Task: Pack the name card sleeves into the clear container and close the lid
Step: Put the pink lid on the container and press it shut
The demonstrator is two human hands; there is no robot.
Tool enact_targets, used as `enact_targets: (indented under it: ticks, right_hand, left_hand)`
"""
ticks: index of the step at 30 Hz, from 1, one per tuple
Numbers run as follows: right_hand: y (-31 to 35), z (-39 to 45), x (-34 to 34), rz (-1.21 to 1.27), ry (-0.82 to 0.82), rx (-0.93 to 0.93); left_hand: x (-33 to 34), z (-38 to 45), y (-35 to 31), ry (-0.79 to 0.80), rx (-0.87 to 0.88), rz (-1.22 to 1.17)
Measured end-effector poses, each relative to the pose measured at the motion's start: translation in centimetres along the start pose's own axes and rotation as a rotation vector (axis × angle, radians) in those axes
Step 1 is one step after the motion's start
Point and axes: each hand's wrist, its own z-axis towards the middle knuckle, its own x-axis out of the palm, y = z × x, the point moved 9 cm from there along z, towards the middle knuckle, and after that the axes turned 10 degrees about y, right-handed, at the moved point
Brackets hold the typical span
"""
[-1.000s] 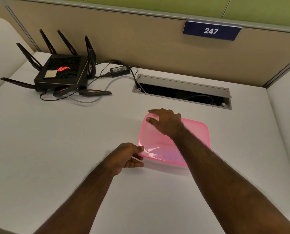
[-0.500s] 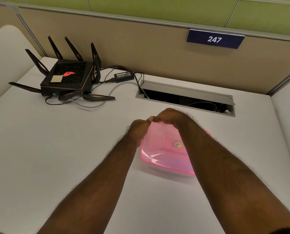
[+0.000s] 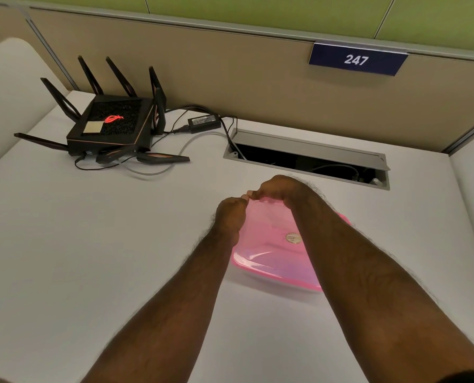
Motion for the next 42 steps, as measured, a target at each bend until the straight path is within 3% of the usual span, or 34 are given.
enact_targets:
  ticks: [17, 20, 23, 26, 28, 30, 33, 36, 42]
  right_hand:
    - [-1.2, 0.4, 0.1, 0.014, -0.04, -0.022]
    - [-1.4, -0.1, -0.4, 0.017, -0.146, -0.097]
    - [-3.6, -2.3, -1.8, 0.006, -0.39, -0.071]
    - [-10.6, -6.2, -3.1, 0.113, -0.629, 0.08]
    - [-15.9, -8.7, -2.8, 0.27, -0.675, 0.123]
    - [-19.9, -11.1, -1.1, 0.509, -0.631, 0.127]
    - [-22.2, -13.8, 4.5, 0.792, -0.349, 0.11]
    - [-22.1, -15.2, 9.3, 0.917, -0.142, 0.051]
    - [-23.5, -14.7, 11.0, 1.11, -0.251, -0.001]
  left_hand:
    - [0.1, 0.1, 0.3, -0.045, 0.057, 0.033]
    - [0.2, -0.1, 0.0, -0.038, 0.067, 0.091]
    - [-0.1, -0.1, -0.1, -0.028, 0.083, 0.126]
    - [-0.7, -0.5, 0.2, 0.049, 0.128, 0.081]
    - [-1.0, -1.0, 1.2, 0.149, 0.128, 0.069]
    - [-1.4, -1.9, 3.0, 0.256, 0.07, 0.089]
    - [-2.0, -3.8, 5.8, 0.374, -0.03, 0.047]
    - [-1.8, -5.9, 8.2, 0.478, -0.111, -0.053]
    - [-1.3, -6.9, 9.2, 0.515, -0.156, -0.178]
